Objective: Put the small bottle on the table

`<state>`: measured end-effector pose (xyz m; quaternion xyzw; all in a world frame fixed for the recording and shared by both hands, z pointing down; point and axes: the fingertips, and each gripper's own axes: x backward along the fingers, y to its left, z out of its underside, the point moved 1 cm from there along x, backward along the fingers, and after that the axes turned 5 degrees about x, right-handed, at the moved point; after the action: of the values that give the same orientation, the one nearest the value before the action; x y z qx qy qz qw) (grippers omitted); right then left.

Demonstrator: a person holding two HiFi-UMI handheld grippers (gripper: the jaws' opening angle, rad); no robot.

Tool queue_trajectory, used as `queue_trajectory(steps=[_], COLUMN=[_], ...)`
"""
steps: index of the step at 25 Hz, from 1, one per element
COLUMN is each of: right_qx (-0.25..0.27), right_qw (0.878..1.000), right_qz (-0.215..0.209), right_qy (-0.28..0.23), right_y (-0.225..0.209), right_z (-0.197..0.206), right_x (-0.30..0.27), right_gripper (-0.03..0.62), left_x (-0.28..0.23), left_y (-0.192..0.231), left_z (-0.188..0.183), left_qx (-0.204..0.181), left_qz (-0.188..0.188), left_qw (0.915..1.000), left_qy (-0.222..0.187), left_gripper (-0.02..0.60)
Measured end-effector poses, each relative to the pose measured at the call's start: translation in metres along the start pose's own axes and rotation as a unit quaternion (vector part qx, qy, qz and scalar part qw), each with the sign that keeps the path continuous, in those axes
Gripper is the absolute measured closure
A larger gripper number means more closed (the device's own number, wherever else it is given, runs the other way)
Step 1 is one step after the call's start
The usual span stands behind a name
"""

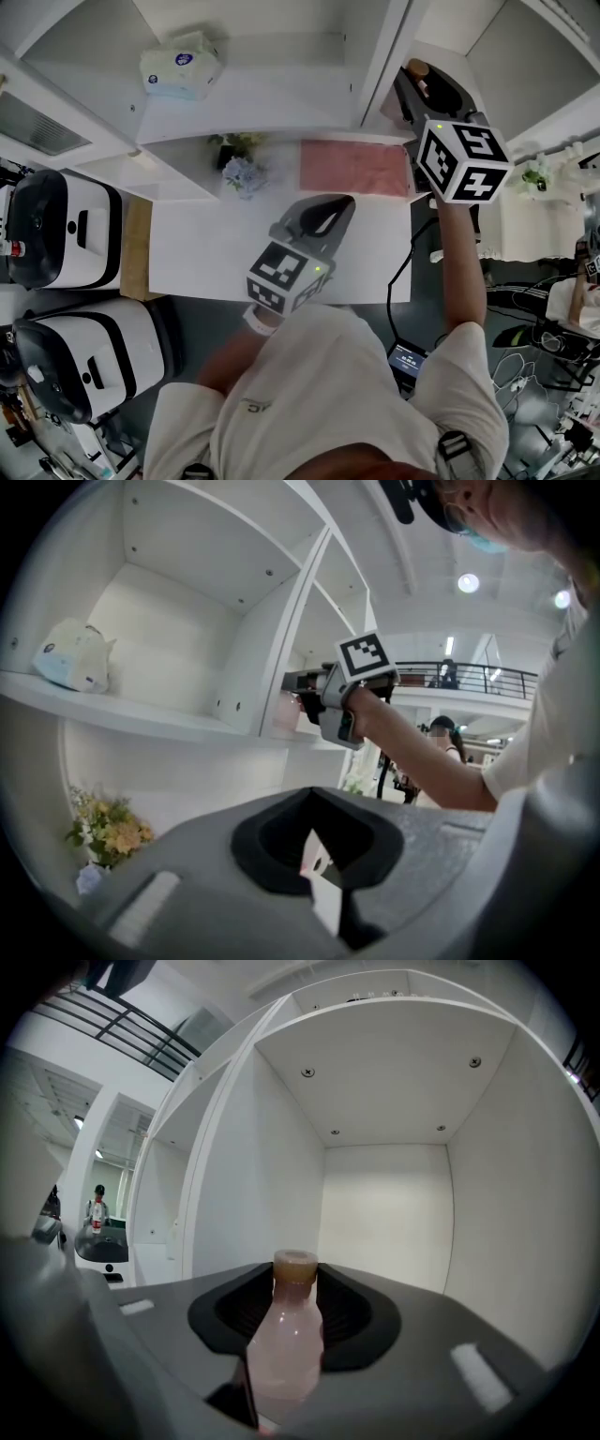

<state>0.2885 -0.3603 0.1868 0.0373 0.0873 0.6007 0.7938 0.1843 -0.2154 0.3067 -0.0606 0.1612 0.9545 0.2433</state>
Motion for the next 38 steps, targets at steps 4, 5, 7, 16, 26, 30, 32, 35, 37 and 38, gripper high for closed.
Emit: queue_trajectory(steps=[4, 5, 7, 16, 26, 30, 32, 35, 37, 38], right_qx=[0.011, 0.013, 0.017, 0.023, 0.023, 0.014, 0.014, 0.001, -0.01, -0.013], right_qw=[1.0, 1.0, 0.999, 0.999, 0.998, 0.998, 0.997, 0.997, 0.997, 0.997], right_qz=[0.015, 0.019, 0.027, 0.029, 0.053, 0.045, 0.046, 0.048, 0.05, 0.054], right_qy=[-0.005, -0.007, -0.01, -0.009, -0.029, -0.052, -0.053, -0.054, -0.053, -0.053], right_y=[0.001, 0.001, 0.001, 0.01, 0.01, 0.02, 0.026, 0.034, 0.04, 0.044], right_z=[0.003, 0.003, 0.003, 0.007, -0.003, -0.005, -0.003, 0.005, 0.013, 0.018], right_x=[-0.001, 0.0, 0.0, 0.006, 0.038, 0.059, 0.07, 0.085, 0.094, 0.099], right_gripper=[0.447, 0.445, 0.442, 0.375, 0.378, 0.433, 0.454, 0.471, 0.489, 0.495], left_x=[0.004, 0.006, 0.009, 0.019, 0.02, 0.019, 0.02, 0.021, 0.021, 0.021], left_y=[0.0, 0.001, 0.003, 0.003, -0.004, -0.007, -0.007, -0.006, -0.005, -0.004], left_z=[0.003, 0.003, 0.003, 0.005, 0.006, 0.008, 0.008, 0.007, 0.008, 0.008], left_qx=[0.003, 0.003, 0.004, 0.003, 0.004, 0.003, 0.004, 0.005, 0.006, 0.005], left_qz=[-0.002, -0.004, -0.007, -0.011, 0.001, 0.008, 0.01, 0.009, 0.008, 0.006], left_qw=[1.0, 1.0, 1.0, 0.9999, 1.0, 0.9999, 0.9999, 0.9998, 0.9997, 0.9997], left_qy=[0.001, 0.0, -0.002, -0.005, -0.008, -0.009, -0.01, -0.016, -0.021, -0.024], left_gripper=[0.581, 0.581, 0.581, 0.581, 0.581, 0.581, 0.581, 0.581, 0.581, 0.581])
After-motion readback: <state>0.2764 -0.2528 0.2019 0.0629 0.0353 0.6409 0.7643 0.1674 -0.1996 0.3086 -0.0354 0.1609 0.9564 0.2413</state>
